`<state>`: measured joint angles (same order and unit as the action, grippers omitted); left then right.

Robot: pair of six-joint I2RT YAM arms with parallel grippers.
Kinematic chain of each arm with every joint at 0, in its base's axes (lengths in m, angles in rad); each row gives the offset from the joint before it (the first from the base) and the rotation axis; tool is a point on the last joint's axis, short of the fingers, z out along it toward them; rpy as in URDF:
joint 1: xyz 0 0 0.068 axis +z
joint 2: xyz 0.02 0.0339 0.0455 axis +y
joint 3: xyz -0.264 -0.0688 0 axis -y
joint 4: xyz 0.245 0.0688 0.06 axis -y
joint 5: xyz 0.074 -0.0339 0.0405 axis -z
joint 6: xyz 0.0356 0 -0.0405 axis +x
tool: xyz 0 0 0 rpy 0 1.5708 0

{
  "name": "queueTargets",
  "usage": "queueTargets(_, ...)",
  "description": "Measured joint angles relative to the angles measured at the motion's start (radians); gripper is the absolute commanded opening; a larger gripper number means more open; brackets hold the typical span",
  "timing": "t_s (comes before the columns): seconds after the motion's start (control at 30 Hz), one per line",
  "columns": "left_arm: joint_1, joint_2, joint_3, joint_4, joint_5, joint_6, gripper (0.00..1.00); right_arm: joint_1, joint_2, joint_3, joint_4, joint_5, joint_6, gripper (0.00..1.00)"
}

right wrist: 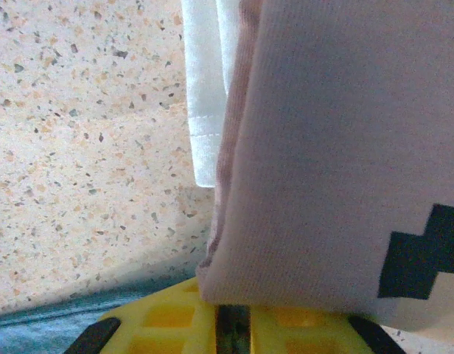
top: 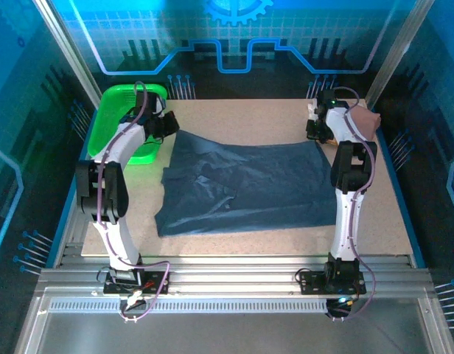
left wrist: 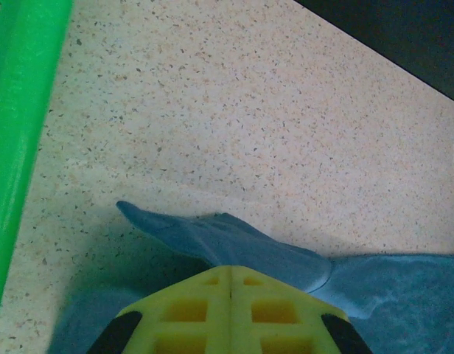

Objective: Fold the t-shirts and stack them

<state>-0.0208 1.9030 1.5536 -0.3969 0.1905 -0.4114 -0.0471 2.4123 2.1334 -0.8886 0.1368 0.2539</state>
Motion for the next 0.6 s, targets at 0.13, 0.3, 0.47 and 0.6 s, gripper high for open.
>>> queueTargets(0.13,0.000,0.000,0.000,-0.002,-0.001,0.003,0.00,0.000,0.000,-0.011,0.005,-0.026,0.000,0.16)
queueTargets(0.3,0.006,0.000,-0.023,0.001,-0.003,0.003,0.00,0.000,0.000,-0.013,0.010,-0.040,0.000,0.11)
queueTargets(0.47,0.024,0.000,-0.038,-0.001,-0.002,0.003,0.00,0.000,0.000,-0.013,0.011,-0.039,0.000,0.07)
queueTargets(0.6,0.027,-0.002,-0.037,0.002,0.002,0.003,0.00,0.000,-0.001,-0.013,0.012,-0.024,0.000,0.05)
